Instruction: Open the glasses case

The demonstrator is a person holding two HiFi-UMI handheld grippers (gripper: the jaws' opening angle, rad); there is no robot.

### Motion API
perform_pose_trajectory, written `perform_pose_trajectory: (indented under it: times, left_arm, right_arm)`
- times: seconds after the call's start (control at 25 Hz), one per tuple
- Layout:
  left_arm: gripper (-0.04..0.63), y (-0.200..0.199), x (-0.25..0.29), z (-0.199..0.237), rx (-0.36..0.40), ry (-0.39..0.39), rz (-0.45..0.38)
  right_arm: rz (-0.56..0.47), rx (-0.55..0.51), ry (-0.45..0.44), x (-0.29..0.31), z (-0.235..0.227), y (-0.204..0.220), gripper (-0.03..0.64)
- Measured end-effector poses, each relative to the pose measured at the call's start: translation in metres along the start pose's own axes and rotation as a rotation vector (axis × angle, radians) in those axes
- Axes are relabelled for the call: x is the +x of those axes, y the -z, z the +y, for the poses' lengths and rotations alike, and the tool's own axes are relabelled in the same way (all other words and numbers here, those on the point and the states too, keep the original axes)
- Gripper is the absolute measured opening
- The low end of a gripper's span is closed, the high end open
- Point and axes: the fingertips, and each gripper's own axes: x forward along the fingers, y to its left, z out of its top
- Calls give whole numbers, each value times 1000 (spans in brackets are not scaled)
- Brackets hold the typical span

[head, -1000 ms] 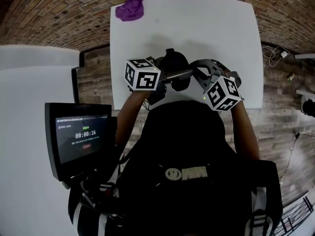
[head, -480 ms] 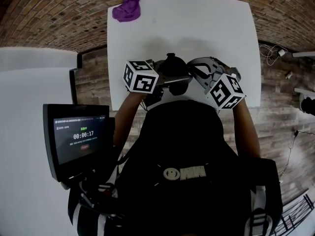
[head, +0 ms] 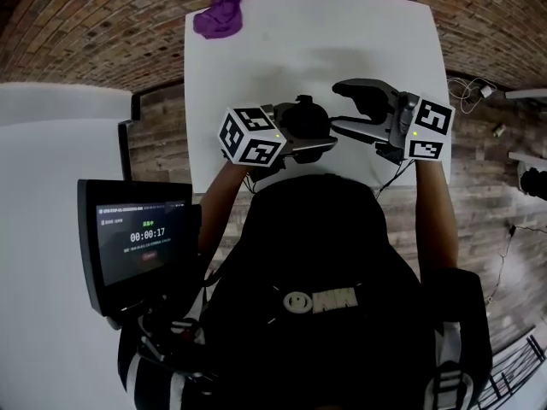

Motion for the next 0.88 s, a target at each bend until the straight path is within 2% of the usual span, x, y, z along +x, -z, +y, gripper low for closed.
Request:
perform_pose_trajectory:
  times: [0.16,0.24,0.36,0.48,0.56,0.68,0.8,0.88]
  left_arm:
    - [275,-3,8,-6,42,11,24]
    - [275,-5,8,-6,61,-2,25]
    - [275,-7,7,-6,64,-13,18]
    - [275,-2,8,-3,73,-32,49]
    - [276,-2,9,-1,92,-52,38]
    - [278,-18,5,-2,108,-54,-81]
    - [289,-40,-9,1,91,-59,-238]
    - [291,-49,-21,4,68,-61,-310]
  right_arm:
    - [80,11,-71,29,8,14,262]
    - [113,30,-71,34,6,21,264]
    - [106,76,-72,38,6,24,265]
    - [138,74,-61,41,6,30,264]
    - [153,62,-54,41,5,30,264]
    - [55,67,-34,34,1,16,262]
    - [-132,147,12,15,-15,-7,259]
    - [-289,233,53,-4,-28,-22,259]
